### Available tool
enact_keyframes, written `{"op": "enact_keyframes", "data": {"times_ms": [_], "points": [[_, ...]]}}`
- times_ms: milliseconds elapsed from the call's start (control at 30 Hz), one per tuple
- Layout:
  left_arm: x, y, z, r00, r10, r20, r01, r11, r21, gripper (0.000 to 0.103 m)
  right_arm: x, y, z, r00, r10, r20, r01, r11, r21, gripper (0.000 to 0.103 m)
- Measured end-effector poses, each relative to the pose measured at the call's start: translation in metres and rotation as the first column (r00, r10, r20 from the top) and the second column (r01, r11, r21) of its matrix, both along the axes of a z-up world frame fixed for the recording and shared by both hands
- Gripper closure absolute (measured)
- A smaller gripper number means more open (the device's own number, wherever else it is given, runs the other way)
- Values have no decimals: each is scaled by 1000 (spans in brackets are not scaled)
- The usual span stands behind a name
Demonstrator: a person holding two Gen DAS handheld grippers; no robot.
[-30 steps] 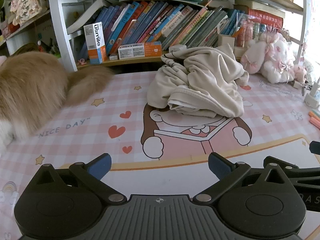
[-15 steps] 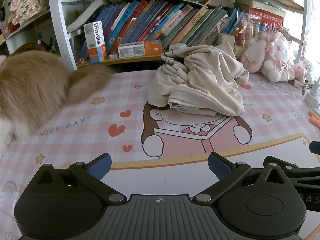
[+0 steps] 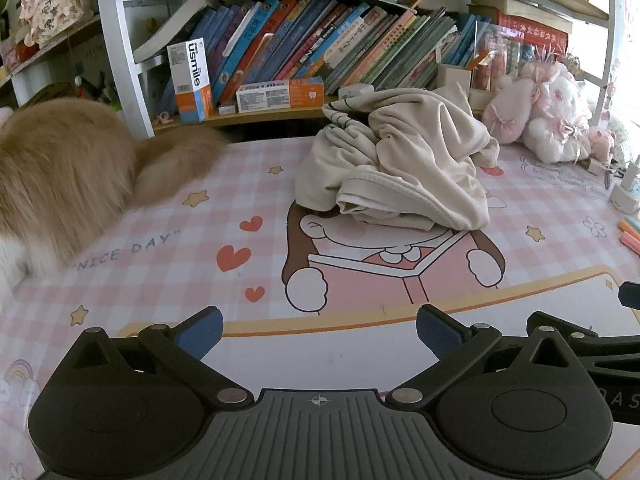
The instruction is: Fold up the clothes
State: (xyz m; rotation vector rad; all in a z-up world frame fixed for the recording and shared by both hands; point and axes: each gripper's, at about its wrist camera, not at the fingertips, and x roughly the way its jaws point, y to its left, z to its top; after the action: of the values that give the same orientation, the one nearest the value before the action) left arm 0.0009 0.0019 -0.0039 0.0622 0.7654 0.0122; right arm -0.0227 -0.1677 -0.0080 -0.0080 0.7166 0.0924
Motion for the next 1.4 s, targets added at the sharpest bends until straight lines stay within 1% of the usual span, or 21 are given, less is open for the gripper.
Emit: {"op": "enact_keyframes", "data": {"times_ms": [900, 1033, 1100, 1167, 1300, 1400], "points": [[4, 0, -6, 1000, -1, -13, 1, 1000, 4, 0, 5, 1, -4, 1000, 1, -14, -1, 1000, 8, 0], [7, 0, -9, 1000, -10, -15, 10, 1000, 7, 0, 6, 3, -5, 1000, -4, 3, 4, 1000, -18, 0], [11, 0, -11, 1000, -17, -21, 16, 1000, -10, 0, 8, 2, -6, 1000, -2, 4, 2, 1000, -13, 0], [17, 2, -11, 999, -25, -29, 24, 999, -42, 0, 12, -1, -7, 1000, -2, 4, 2, 1000, 4, 0], [31, 7, -12, 999, -22, -47, 15, 989, -147, 0, 22, -11, -10, 1000, -17, -7, 18, 999, 41, 1], [42, 4, -13, 998, -17, -62, 7, 986, -165, 1, 30, -16, -13, 1000, -20, -18, 20, 999, 46, 2]]}}
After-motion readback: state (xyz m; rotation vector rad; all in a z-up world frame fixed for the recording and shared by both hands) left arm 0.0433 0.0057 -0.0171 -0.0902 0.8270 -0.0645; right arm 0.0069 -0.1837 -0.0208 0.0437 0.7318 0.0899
